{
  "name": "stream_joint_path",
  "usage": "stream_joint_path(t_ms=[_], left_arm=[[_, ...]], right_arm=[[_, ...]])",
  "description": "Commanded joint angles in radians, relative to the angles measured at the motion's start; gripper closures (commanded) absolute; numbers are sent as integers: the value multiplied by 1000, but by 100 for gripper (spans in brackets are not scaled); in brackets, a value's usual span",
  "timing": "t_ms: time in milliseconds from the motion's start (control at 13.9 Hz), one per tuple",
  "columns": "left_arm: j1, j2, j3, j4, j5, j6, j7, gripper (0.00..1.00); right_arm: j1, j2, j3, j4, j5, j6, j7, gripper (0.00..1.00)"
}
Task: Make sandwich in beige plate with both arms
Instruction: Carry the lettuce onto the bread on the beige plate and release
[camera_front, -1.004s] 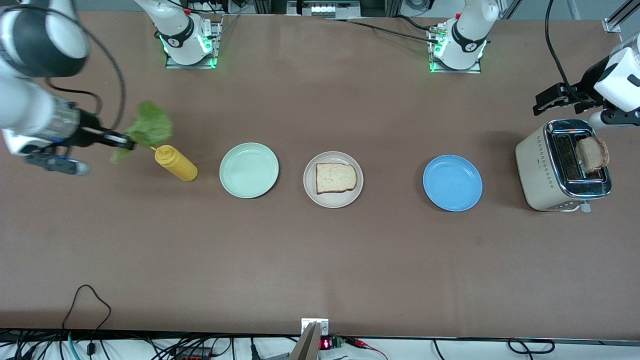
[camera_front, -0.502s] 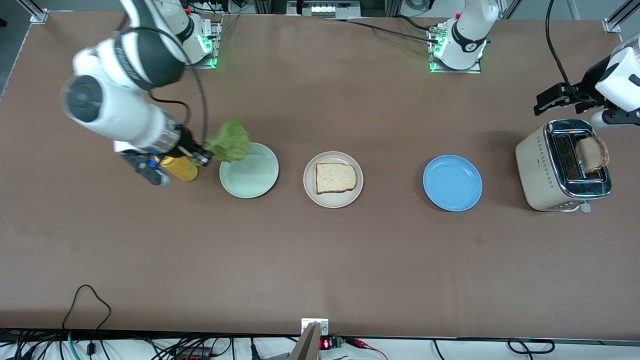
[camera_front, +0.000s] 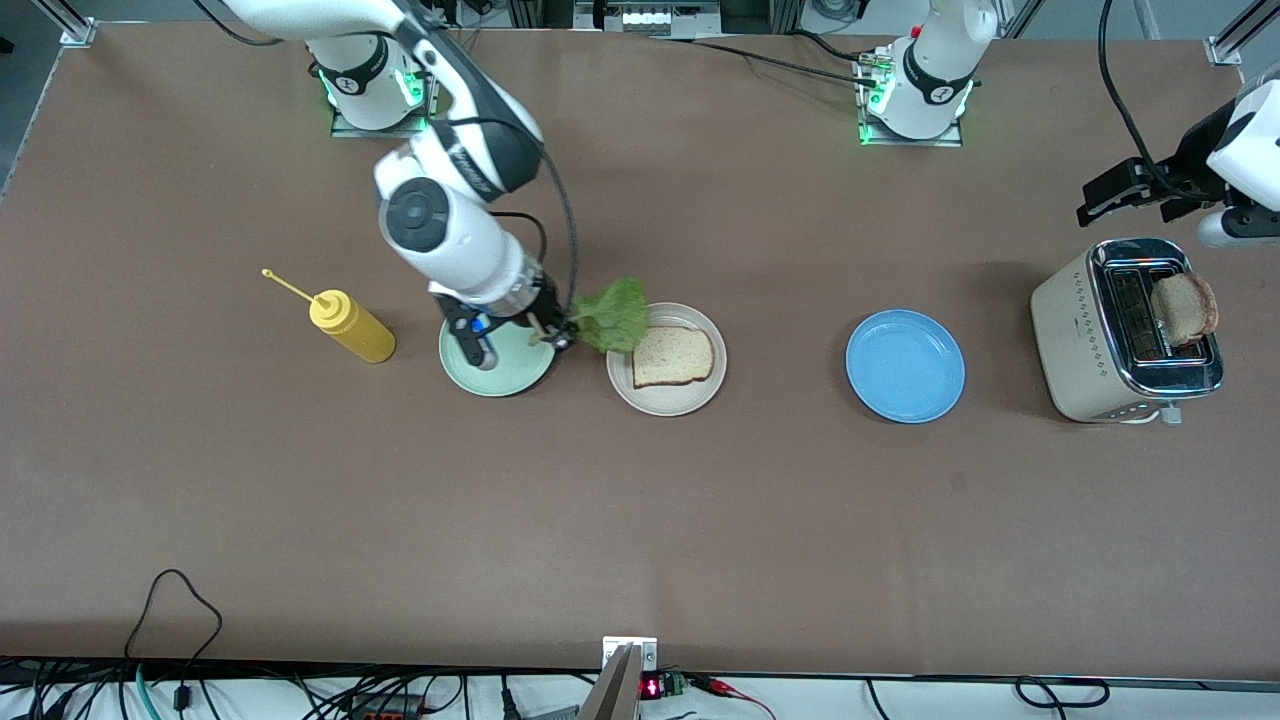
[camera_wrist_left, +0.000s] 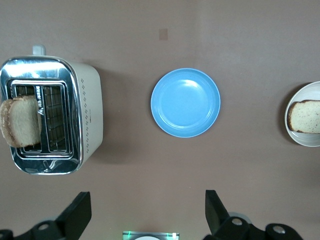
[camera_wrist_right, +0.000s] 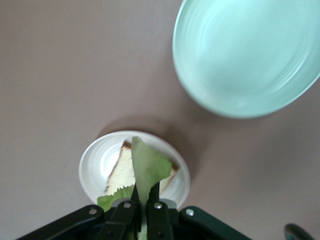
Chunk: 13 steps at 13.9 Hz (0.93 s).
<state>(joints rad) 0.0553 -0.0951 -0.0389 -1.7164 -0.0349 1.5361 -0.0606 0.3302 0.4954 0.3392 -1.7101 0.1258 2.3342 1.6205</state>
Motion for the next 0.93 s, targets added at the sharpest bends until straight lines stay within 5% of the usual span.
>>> stream_joint_path(t_ms=[0,574,645,789,861], left_arm=[[5,-11,-12,4,15,15,-8,0],[-2,-2,-15,8,24,44,8,0],[-2,-5,-13,8,23,62,8,0],[-5,3,-12,9,23,88,8,0],[-5,3,-12,9,21,94,7,0]], right_arm=[[53,118,-5,110,-57,42,151,100],[127,245,-5,133,-83,206,285,100],[130,247,-5,133,-83,209,286,94],[130,249,-5,132,-80,209,288,48],[130,247,-5,132,-80,208,291,0]])
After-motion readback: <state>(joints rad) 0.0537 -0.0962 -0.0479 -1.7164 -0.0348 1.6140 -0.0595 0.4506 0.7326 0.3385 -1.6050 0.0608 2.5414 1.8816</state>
